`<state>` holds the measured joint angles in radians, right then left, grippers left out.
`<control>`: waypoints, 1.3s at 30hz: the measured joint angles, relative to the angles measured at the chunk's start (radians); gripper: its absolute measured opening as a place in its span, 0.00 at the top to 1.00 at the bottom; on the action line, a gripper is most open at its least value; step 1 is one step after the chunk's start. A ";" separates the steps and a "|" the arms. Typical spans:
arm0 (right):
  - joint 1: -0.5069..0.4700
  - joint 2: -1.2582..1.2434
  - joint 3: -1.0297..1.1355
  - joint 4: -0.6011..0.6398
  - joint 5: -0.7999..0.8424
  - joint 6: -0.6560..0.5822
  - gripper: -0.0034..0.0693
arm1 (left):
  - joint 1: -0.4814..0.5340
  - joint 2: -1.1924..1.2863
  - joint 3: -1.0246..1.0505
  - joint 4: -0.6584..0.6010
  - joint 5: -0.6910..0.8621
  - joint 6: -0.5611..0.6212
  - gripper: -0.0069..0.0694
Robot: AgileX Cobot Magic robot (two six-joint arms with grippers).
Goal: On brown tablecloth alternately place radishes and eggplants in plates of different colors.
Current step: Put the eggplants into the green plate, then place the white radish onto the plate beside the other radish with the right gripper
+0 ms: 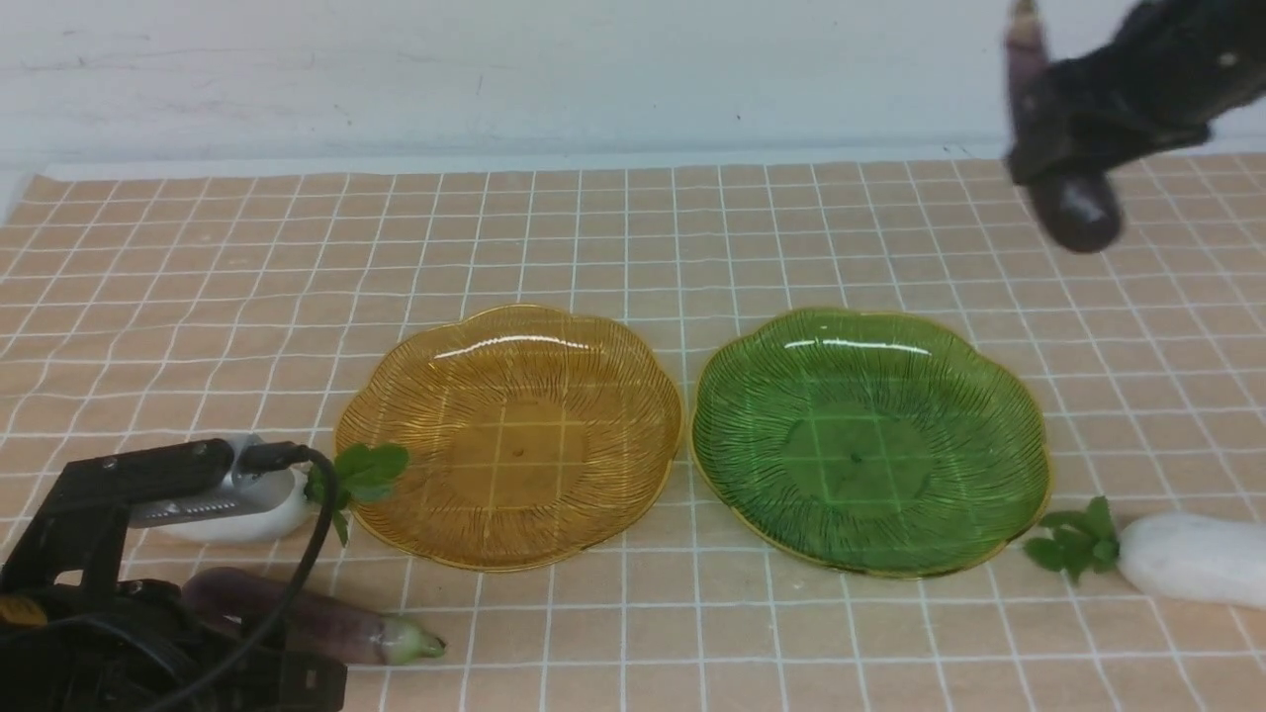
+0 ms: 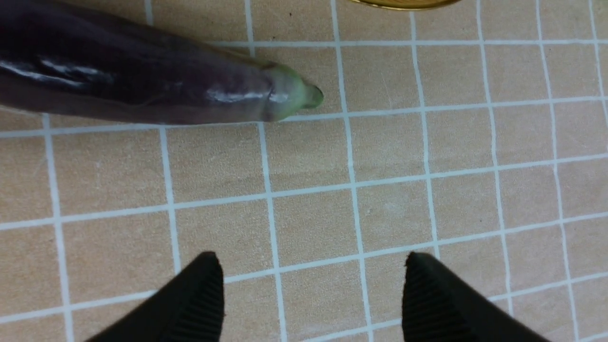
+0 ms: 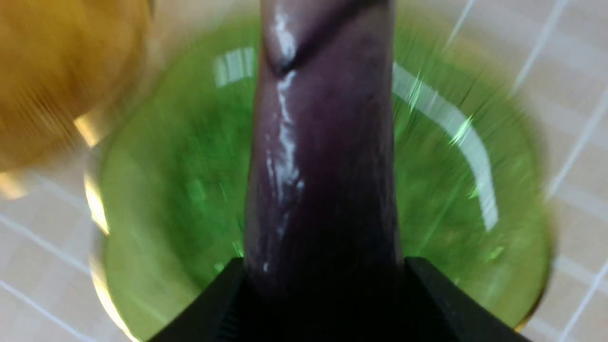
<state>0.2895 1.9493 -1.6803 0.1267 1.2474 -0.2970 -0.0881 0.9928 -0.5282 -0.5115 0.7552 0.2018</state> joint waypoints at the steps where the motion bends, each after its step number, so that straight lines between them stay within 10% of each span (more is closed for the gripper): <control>1: 0.016 0.018 0.003 -0.036 0.000 0.004 0.43 | 0.000 0.000 0.000 0.000 0.000 0.000 0.30; 7: 0.075 0.069 0.005 -0.188 -0.007 0.017 0.11 | 0.000 0.000 0.000 0.000 0.021 0.001 0.30; 11: 0.068 0.047 0.016 -0.239 -0.011 0.022 0.12 | 0.000 0.000 0.000 0.000 0.024 0.001 0.30; 14: 0.042 -0.005 0.052 -0.242 -0.019 0.022 0.28 | 0.000 0.000 0.000 0.000 0.025 0.001 0.30; 18: -0.105 -0.160 0.207 -0.245 -0.021 0.035 0.85 | 0.000 0.000 0.000 0.002 0.025 0.001 0.30; 21: -0.229 -0.187 0.307 -0.245 -0.015 0.045 0.95 | 0.000 0.000 0.000 0.013 0.025 0.001 0.30; 25: -0.264 -0.183 0.351 -0.242 -0.015 0.005 0.81 | 0.000 0.000 0.000 0.019 0.026 0.001 0.30; 32: -0.264 -0.138 0.351 -0.204 -0.020 -0.155 0.28 | 0.000 0.000 0.000 0.021 0.026 0.001 0.30; 39: -0.264 -0.038 0.350 -0.218 -0.016 -0.174 0.14 | 0.000 0.000 0.000 0.022 0.026 0.001 0.30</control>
<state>0.0260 1.9115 -1.3304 -0.0914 1.2311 -0.4712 -0.0881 0.9928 -0.5282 -0.4898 0.7810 0.2030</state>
